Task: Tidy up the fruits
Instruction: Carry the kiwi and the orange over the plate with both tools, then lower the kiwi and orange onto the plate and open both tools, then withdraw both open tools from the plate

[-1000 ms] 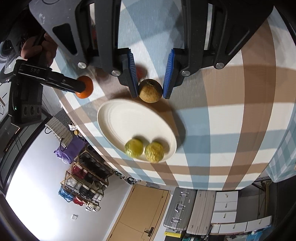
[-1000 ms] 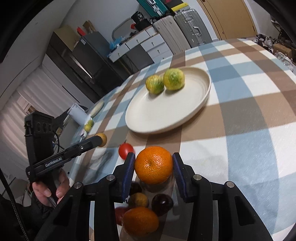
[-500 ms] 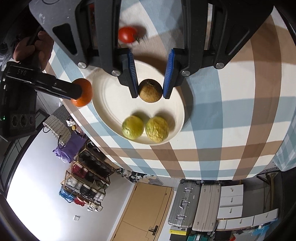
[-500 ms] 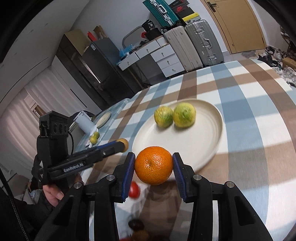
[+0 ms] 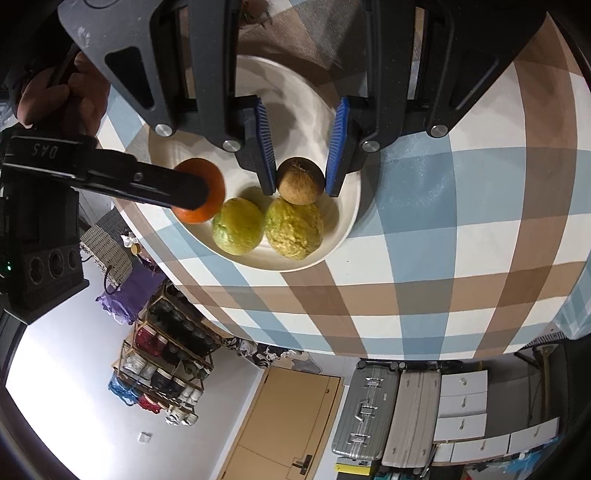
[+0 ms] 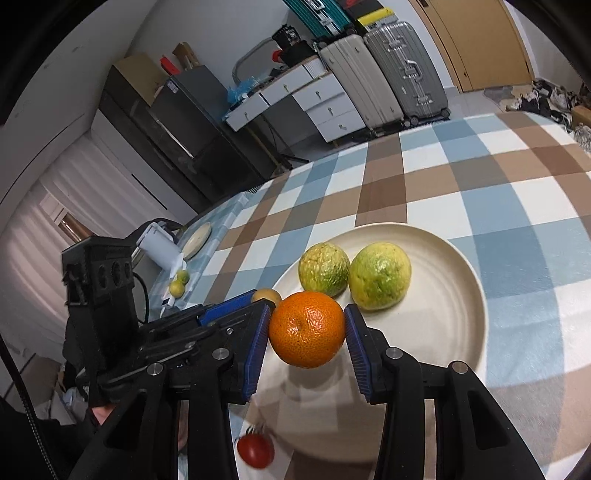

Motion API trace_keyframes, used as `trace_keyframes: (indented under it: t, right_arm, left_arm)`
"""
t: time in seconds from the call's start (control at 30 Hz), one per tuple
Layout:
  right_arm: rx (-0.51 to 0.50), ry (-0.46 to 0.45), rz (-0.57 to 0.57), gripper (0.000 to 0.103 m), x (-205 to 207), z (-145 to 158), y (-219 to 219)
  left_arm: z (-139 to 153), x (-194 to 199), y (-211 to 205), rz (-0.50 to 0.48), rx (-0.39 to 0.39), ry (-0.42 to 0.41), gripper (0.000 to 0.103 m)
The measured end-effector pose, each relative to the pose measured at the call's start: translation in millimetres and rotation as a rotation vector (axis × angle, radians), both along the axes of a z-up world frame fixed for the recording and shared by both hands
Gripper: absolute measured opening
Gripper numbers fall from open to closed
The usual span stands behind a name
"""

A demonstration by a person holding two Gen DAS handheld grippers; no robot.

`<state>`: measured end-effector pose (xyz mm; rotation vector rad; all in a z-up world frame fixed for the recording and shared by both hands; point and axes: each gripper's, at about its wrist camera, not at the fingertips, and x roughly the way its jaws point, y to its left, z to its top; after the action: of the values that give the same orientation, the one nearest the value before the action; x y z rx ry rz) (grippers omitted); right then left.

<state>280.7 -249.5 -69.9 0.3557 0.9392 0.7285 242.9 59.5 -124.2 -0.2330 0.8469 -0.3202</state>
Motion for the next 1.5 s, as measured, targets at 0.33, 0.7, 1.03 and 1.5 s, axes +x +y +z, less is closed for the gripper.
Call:
trace_keyframes:
  t: [0.33, 0.7, 1.03, 1.5]
  right_arm:
    - [-0.031, 0.019, 0.022, 0.042, 17, -14, 21]
    - [-0.059, 0.011, 0.016, 0.051, 18, -16, 30]
    - [-0.014, -0.058, -0.019, 0.078, 0, 6, 7]
    - [0.028, -0.134, -0.088, 0.1, -65, 37, -39]
  left_arm:
    - [-15, 4, 3, -0.007, -0.019, 0.023, 0.024]
    - [-16, 5, 6, -0.004, -0.023, 0.023, 0.026]
    - [1, -9, 3, 0.023, 0.004, -0.016, 0.058]
    - [40, -75, -8, 0.09, 0.061, -0.073, 0.081]
